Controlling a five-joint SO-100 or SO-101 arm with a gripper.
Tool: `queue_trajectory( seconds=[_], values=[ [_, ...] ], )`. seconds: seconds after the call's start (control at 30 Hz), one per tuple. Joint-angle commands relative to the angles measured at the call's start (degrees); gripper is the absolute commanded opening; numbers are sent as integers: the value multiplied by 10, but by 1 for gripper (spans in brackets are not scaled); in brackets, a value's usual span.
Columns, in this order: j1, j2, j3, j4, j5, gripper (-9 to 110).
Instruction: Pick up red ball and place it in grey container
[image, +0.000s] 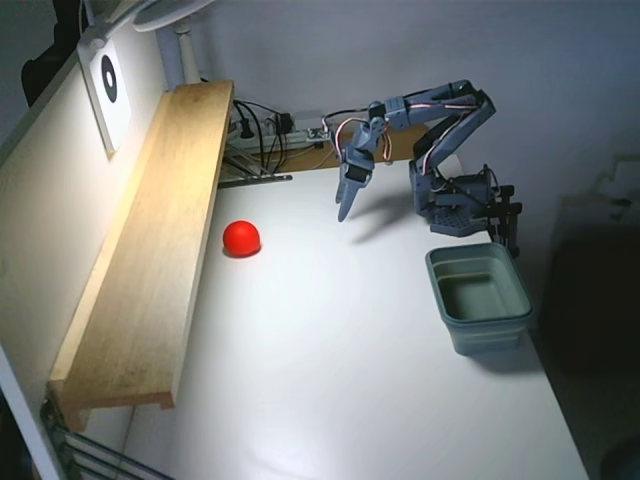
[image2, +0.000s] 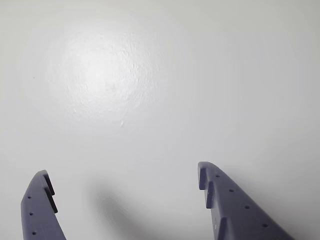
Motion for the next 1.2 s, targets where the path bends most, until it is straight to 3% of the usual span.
queue_trajectory(
  seconds=[0.0,0.2,0.23,0.27,0.43,0.73,1.17],
  values=[
    [6,13,2,-28,1,38],
    [6,13,2,-80,1,38],
    [6,13,3,-24,1,38],
    [6,13,4,-119,1,38],
    [6,9,25,-96,1,38],
    [6,-52,127,-273,1,38],
    [6,-65,137,-310,1,38]
  ],
)
